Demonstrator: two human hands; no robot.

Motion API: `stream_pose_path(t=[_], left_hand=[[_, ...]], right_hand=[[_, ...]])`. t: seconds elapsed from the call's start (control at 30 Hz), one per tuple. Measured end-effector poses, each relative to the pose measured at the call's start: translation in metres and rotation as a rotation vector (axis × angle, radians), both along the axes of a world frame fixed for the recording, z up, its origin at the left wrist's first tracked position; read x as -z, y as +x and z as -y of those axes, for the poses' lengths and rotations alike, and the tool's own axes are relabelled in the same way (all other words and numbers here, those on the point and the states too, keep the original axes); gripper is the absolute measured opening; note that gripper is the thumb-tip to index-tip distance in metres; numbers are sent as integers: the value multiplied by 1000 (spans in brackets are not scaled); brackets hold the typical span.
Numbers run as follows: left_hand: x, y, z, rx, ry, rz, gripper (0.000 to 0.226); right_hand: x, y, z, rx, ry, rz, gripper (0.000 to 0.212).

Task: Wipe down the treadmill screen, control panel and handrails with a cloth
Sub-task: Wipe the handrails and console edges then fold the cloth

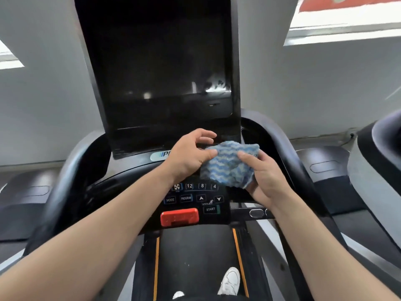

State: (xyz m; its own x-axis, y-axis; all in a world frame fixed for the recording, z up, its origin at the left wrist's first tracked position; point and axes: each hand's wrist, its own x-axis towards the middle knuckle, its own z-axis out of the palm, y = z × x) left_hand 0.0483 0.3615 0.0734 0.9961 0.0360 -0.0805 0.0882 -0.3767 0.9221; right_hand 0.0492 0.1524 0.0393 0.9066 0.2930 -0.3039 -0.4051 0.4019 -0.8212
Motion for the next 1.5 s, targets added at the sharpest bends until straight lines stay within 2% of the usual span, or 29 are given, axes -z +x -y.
stream_pose_path(t=[0.1,0.2,0.23,0.3,0.37,0.43,0.53,0.63,0.67,0.7,0.8,0.87,0.93,1.0,1.13,1.23,1.3,1.4,1.5], left_hand=[[5,-13,-5,139,33,-29,40],[17,-28,-11,240,24,-109,39],[22,-31,-15,231,57,-112,37],[27,-39,-24,191,99,-122,33],[31,-45,-32,185,104,-131,31],[32,-51,-37,199,110,-126,30],[30,-58,-39,204,123,-109,28],[28,-64,-39,237,135,-103,26],[29,-65,-40,249,134,-100,25],[30,-67,-41,255,132,-102,23],[34,-69,-45,260,159,-110,20],[40,-69,-47,266,181,-102,19],[46,-70,-48,301,240,-82,19],[53,-73,-48,373,333,-102,20],[61,-93,-42,557,404,-185,25],[59,-104,-25,552,343,-130,35],[56,-108,-6,549,299,-87,32],[55,-109,27,498,225,-54,25],[50,-112,59,480,90,-71,41]], right_hand=[[13,-14,-7,124,-177,74,35],[35,-35,-5,261,-789,235,24],[48,-43,-5,238,-991,275,18],[83,-62,-12,69,-1253,325,17],[119,-82,-21,-38,-1290,327,23],[139,-93,-26,6,-1309,382,25],[149,-107,-29,15,-1369,425,11],[149,-131,-31,-211,-1427,389,17],[144,-133,-30,-264,-1423,359,22],[137,-129,-31,-204,-1388,316,25],[121,-109,-42,191,-1247,218,23],[118,-106,-60,153,-1235,244,20],[122,-113,-78,-38,-1145,198,20],[117,-122,-90,-161,-940,85,10],[84,-132,-86,141,-346,-139,18],[59,-145,-69,203,0,-278,32],[47,-156,-52,237,48,-287,41],[27,-173,-28,380,-142,-189,30],[12,-182,2,505,-178,-123,33]])
